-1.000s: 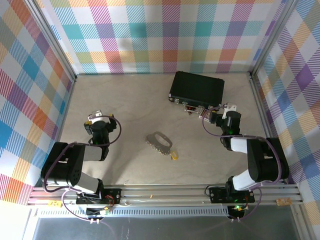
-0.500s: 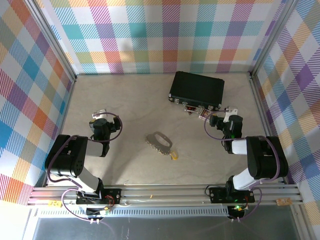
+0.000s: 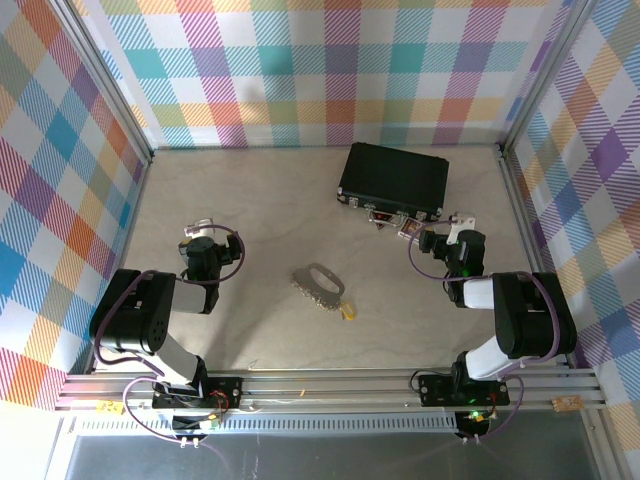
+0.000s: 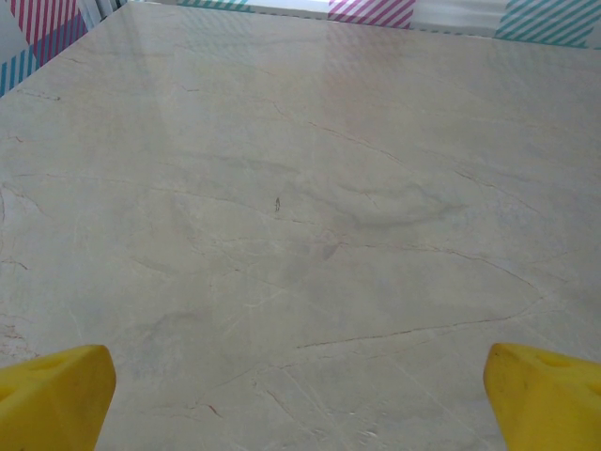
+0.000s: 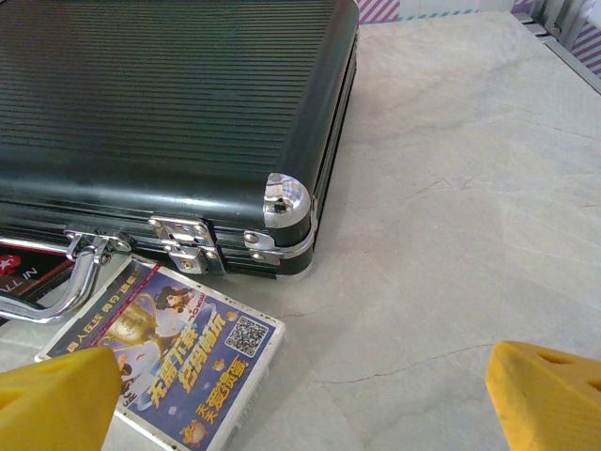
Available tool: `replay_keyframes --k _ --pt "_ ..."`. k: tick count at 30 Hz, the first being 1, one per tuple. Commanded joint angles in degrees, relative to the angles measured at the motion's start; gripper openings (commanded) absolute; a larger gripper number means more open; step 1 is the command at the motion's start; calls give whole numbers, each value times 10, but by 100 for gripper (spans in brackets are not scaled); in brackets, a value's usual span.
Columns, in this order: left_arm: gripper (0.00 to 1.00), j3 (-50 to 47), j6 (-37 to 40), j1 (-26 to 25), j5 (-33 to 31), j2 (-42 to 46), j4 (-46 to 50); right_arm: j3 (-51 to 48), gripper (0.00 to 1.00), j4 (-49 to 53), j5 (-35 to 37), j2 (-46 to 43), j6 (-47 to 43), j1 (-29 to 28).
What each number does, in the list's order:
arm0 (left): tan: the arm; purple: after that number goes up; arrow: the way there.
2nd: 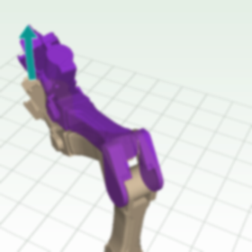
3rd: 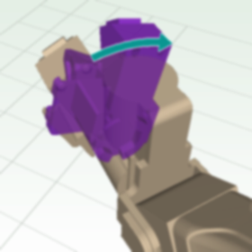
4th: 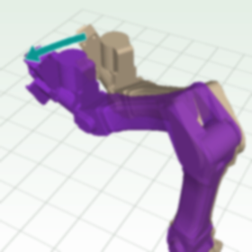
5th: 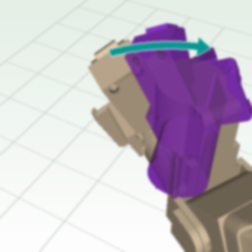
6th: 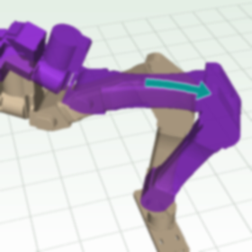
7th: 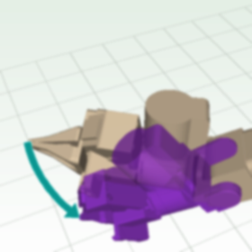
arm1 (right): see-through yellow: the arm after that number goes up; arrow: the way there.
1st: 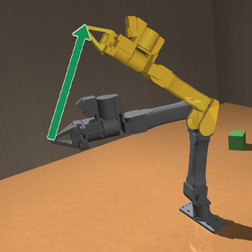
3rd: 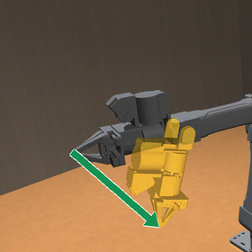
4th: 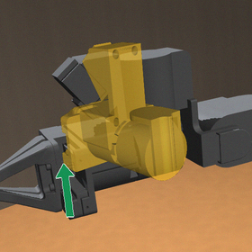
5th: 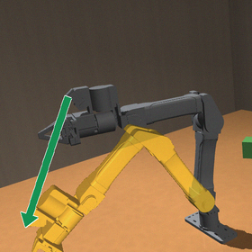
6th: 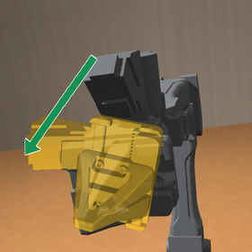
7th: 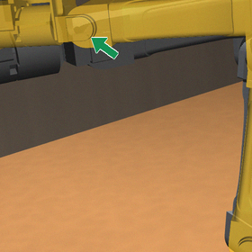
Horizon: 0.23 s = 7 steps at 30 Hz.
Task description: Put the keys on the keyring
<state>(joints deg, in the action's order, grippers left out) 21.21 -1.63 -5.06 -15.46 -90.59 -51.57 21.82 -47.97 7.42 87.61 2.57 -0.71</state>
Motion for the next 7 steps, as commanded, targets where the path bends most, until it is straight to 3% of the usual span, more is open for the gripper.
replay_keyframes --k 1,7 --pt "100 5 9 2 2 -1 -16 4 99 -20 -3 2 4 -3" --pt "100 5 10 2 2 -1 -16 4 99 -22 -3 3 2 -3"
